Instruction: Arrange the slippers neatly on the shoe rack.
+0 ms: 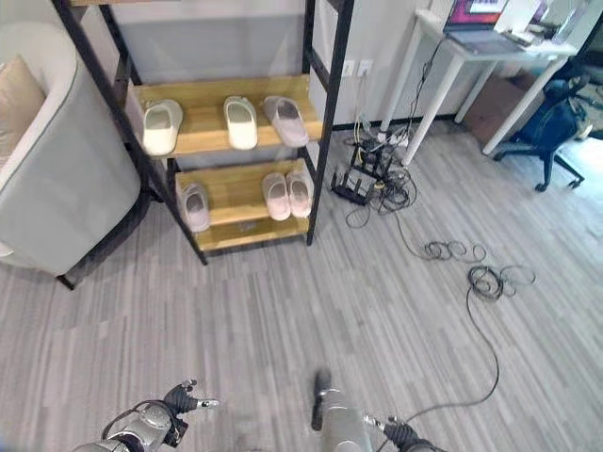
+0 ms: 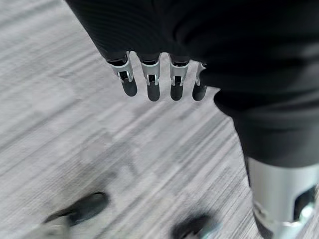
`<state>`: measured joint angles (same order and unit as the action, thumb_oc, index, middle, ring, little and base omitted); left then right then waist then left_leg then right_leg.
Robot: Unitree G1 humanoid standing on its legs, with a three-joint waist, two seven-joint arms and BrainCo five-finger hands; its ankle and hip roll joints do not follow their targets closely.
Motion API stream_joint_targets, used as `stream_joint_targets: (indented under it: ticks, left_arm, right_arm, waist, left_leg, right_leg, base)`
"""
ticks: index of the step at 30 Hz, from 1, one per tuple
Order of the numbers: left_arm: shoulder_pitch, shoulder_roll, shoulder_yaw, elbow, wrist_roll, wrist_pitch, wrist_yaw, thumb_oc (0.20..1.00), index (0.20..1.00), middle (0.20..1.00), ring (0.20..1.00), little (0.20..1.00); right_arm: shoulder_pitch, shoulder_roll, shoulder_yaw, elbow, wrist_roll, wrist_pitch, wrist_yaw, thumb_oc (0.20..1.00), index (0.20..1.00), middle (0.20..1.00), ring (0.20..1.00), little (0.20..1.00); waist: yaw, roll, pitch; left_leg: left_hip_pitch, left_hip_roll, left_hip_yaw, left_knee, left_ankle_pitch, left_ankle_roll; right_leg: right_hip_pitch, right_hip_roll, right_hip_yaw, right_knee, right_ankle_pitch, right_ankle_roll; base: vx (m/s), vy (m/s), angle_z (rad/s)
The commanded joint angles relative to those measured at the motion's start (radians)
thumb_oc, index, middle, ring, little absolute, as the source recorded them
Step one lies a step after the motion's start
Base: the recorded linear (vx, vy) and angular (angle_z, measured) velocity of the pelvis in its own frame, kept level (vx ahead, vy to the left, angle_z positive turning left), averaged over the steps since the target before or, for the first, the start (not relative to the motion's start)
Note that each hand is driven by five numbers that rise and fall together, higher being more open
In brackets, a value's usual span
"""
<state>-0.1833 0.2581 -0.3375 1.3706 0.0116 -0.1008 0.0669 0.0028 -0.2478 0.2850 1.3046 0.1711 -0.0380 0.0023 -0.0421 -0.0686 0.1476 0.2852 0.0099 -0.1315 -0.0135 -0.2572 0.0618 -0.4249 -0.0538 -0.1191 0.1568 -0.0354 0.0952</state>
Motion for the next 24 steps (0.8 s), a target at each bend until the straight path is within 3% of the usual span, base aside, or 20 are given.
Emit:
stream_joint_targets:
  ticks: [1,3,4,6,7,9,10,11,12,14,17,19,21,23,24]
  left_arm:
    - [0.02,-0.008,0.016,0.007,0.01,-0.014,-0.007,1.0,1.0,1.0,1.0,1.0]
    - [0.037,-0.021,0.032,0.007,-0.003,-0.011,-0.01,1.0,1.0,1.0,1.0,1.0]
    - [0.025,-0.035,0.023,-0.009,-0.018,-0.01,-0.01,1.0,1.0,1.0,1.0,1.0]
    - [0.022,-0.04,0.021,-0.019,-0.026,-0.011,-0.007,1.0,1.0,1.0,1.0,1.0]
    - [0.017,-0.048,0.013,-0.031,-0.032,-0.013,-0.003,1.0,1.0,1.0,1.0,1.0]
    - [0.024,-0.046,0.015,-0.033,-0.029,-0.015,0.011,1.0,1.0,1.0,1.0,1.0]
    - [0.027,-0.037,0.013,-0.029,-0.023,-0.018,0.018,1.0,1.0,1.0,1.0,1.0]
    - [0.027,-0.037,0.013,-0.029,-0.023,-0.018,0.018,1.0,1.0,1.0,1.0,1.0]
    - [0.029,-0.004,0.012,-0.019,-0.015,-0.016,0.027,1.0,1.0,1.0,1.0,1.0]
    - [0.055,0.011,0.04,0.027,0.005,-0.003,0.031,1.0,1.0,1.0,1.0,1.0]
    - [0.08,0.018,0.064,0.056,0.015,0.004,0.032,1.0,1.0,1.0,1.0,1.0]
    - [0.076,0.036,0.075,0.045,0.002,-0.005,0.04,1.0,1.0,1.0,1.0,1.0]
    - [0.059,0.044,0.056,0.019,0.014,-0.019,0.058,1.0,1.0,1.0,1.0,1.0]
    - [0.054,0.056,0.065,0.015,0.005,-0.022,0.066,1.0,1.0,1.0,1.0,1.0]
    - [0.041,0.068,0.082,0.023,-0.014,-0.015,0.075,1.0,1.0,1.0,1.0,1.0]
  right_arm:
    - [-0.024,-0.039,0.002,0.038,-0.023,-0.01,0.008,1.0,1.0,1.0,1.0,1.0]
    - [-0.023,-0.053,0.001,0.029,-0.025,-0.013,0.011,1.0,1.0,1.0,1.0,1.0]
    - [-0.038,-0.068,0.0,0.016,-0.017,-0.019,0.003,1.0,1.0,1.0,1.0,1.0]
    - [-0.048,-0.073,0.004,0.011,-0.011,-0.022,-0.004,1.0,1.0,1.0,1.0,1.0]
    - [-0.058,-0.082,0.01,0.004,-0.011,-0.026,-0.013,1.0,1.0,1.0,1.0,1.0]
    - [-0.068,-0.084,0.02,-0.015,-0.023,-0.031,-0.023,1.0,1.0,1.0,1.0,1.0]
    - [-0.069,-0.082,0.032,-0.033,-0.036,-0.036,-0.03,1.0,1.0,1.0,1.0,1.0]
    - [-0.069,-0.082,0.032,-0.033,-0.036,-0.036,-0.03,1.0,1.0,1.0,1.0,1.0]
    - [-0.076,-0.081,0.054,-0.051,-0.062,-0.04,-0.041,1.0,1.0,1.0,1.0,1.0]
    - [-0.076,-0.068,0.061,-0.058,-0.08,-0.038,-0.04,1.0,1.0,1.0,1.0,1.0]
    - [-0.074,-0.046,0.048,-0.053,-0.084,-0.037,-0.046,1.0,1.0,1.0,1.0,1.0]
    - [-0.066,-0.01,0.023,-0.071,-0.047,-0.039,-0.048,1.0,1.0,1.0,1.0,1.0]
    - [-0.084,-0.012,0.025,-0.119,-0.064,-0.05,-0.074,1.0,1.0,1.0,1.0,1.0]
    - [-0.102,-0.029,0.019,-0.152,-0.076,-0.054,-0.087,1.0,1.0,1.0,1.0,1.0]
    - [-0.158,-0.018,0.056,-0.243,-0.127,-0.044,-0.129,1.0,1.0,1.0,1.0,1.0]
  waist:
    - [0.037,0.015,-0.009]
    - [0.054,0.018,-0.03]
    - [0.066,0.0,-0.009]
    - [0.068,-0.003,-0.001]
    - [0.076,-0.009,0.006]
    - [0.093,-0.033,-0.002]
    - [0.108,-0.044,0.0]
    - [0.109,-0.045,0.001]
    - [0.128,-0.051,0.008]
    - [0.137,-0.048,-0.014]
    - [0.142,-0.052,-0.035]
    - [0.14,-0.068,-0.046]
    - [0.132,-0.054,-0.057]
    - [0.122,-0.045,-0.056]
    - [0.124,-0.025,-0.048]
  left_leg:
    - [-0.152,-0.055,-0.03,0.054,0.095,-0.026]
    - [-0.185,-0.043,-0.038,0.15,0.108,-0.067]
    - [-0.315,-0.025,0.013,0.384,0.174,-0.113]
    - [-0.353,-0.008,0.041,0.437,0.185,-0.111]
    - [-0.376,0.017,0.084,0.421,0.176,-0.101]
    - [-0.379,0.06,0.094,0.282,0.148,-0.103]
    - [-0.4,0.103,0.066,0.199,0.203,-0.115]
    - [-0.396,0.103,0.066,0.195,0.205,-0.116]
    - [-0.432,0.19,0.027,0.103,0.318,-0.14]
    - [-0.41,0.219,0.022,0.039,0.335,-0.159]
    - [-0.384,0.19,0.013,0.038,0.311,-0.164]
    - [-0.371,0.127,0.065,0.087,0.242,-0.136]
    - [-0.355,0.072,0.116,0.089,0.203,-0.096]
    - [-0.339,0.046,0.139,0.082,0.192,-0.078]
    - [-0.328,0.035,0.156,0.082,0.184,-0.061]
  right_leg:
    - [0.247,-0.02,0.052,-0.066,0.095,0.01]
    - [0.289,-0.012,0.015,-0.067,0.06,-0.017]
    - [0.347,-0.028,-0.033,-0.08,0.025,-0.054]
    - [0.365,-0.027,-0.052,-0.081,0.012,-0.064]
    - [0.392,-0.026,-0.074,-0.077,-0.011,-0.071]
    - [0.419,-0.045,-0.091,-0.078,-0.031,-0.06]
    - [0.43,-0.045,-0.087,-0.077,-0.044,-0.059]
    - [0.431,-0.046,-0.086,-0.076,-0.045,-0.059]
    - [0.456,-0.043,-0.079,-0.069,-0.07,-0.053]
    - [0.482,-0.046,-0.068,-0.064,-0.089,-0.043]
    - [0.503,-0.079,-0.055,-0.061,-0.074,-0.021]
    - [0.511,-0.154,-0.028,-0.084,-0.008,0.029]
    - [0.478,-0.215,-0.008,-0.078,0.075,0.064]
    - [0.452,-0.248,-0.005,-0.04,0.14,0.074]
    - [0.425,-0.27,-0.023,0.017,0.163,0.074]
  base:
    - [0.3,-0.208,1.27]
    - [0.25,-0.241,0.84]
    - [0.11,-0.224,0.71]
    - [0.06,-0.12,1.09]
    - [0.15,-0.008,0.73]
    - [0.22,0.06,0.24]
    - [0.14,0.079,0.19]
    - [0.24,0.219,-0.14]
    - [0.2,0.232,-0.39]
    - [0.34,0.381,-0.35]
    - [0.31,0.403,-0.27]
    - [0.27,0.674,0.15]
    - [0.09,0.578,-0.44]
    - [0.04,0.356,-0.66]
    - [0.02,0.319,-0.68]
